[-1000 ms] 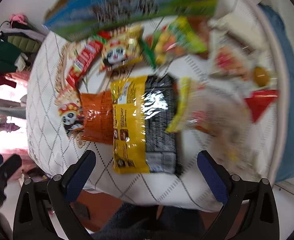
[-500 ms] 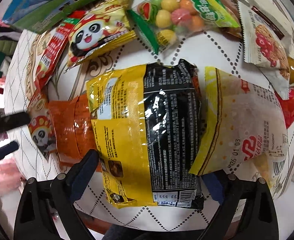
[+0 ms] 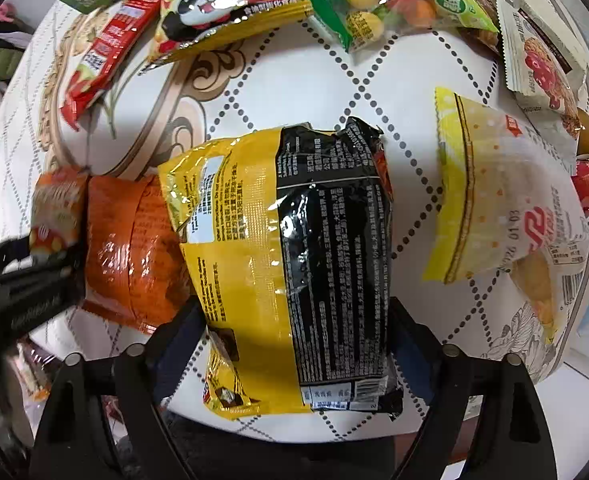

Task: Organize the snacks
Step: 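Grasp the orange seed bag with left tool while right tool grasps yellow-black biscuit pack, then carry both packets into the cardboard box and open both tools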

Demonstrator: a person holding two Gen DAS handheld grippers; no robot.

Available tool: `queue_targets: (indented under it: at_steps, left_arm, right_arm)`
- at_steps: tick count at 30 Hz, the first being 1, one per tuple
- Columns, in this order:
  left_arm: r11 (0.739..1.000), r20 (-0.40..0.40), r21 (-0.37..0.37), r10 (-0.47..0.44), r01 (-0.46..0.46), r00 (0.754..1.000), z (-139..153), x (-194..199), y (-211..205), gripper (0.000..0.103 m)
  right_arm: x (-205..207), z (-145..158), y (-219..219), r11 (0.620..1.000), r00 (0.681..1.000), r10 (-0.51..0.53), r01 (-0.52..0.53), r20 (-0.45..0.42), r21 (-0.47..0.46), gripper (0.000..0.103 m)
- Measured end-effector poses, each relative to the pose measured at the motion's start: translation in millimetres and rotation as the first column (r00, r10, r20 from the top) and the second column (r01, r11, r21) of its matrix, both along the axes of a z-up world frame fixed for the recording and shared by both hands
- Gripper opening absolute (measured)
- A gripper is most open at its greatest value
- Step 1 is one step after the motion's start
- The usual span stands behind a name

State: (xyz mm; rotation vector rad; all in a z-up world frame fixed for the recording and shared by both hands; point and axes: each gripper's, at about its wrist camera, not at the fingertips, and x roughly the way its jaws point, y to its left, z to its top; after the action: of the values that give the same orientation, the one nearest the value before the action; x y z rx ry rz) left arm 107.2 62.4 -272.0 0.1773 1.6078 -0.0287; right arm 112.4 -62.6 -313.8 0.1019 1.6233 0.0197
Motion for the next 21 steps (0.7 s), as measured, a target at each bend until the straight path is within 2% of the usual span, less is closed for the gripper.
queue_targets:
  at_steps: [4,12,16,21]
  left_arm:
    - [0.997,0.002,-0.047,0.059,-0.059,0.998,-1.5,3.8,16.4,0.062]
    - [0.996,0.046,-0.067,0.057,-0.054,0.997,28.5,-2.7,16.5,0.057]
    - [0.997,0.066,-0.067,0.045,-0.041,0.997,29.8,-7.2,32.6,0.052]
    - [0.997,0.078,-0.070,0.045,-0.039,0.996,51.0,-13.2,33.8,0.050]
  right_arm:
    - [2.2,-16.4,7.4,0.999,1.000,-0.026,0.025,-0.005,-0.036,0.092]
    - [-2.3,-10.6,14.2,0.998,0.999,-0.039,0.040,0.022,-0.057,0.089]
    - [-7.8,0.3,24.7,0.997,0.998,-0.044,0.046,0.037,-0.054,0.089]
    - [-28.3,43.9,15.6,0.998,0.996,-0.043,0.046,0.082,-0.035,0.089]
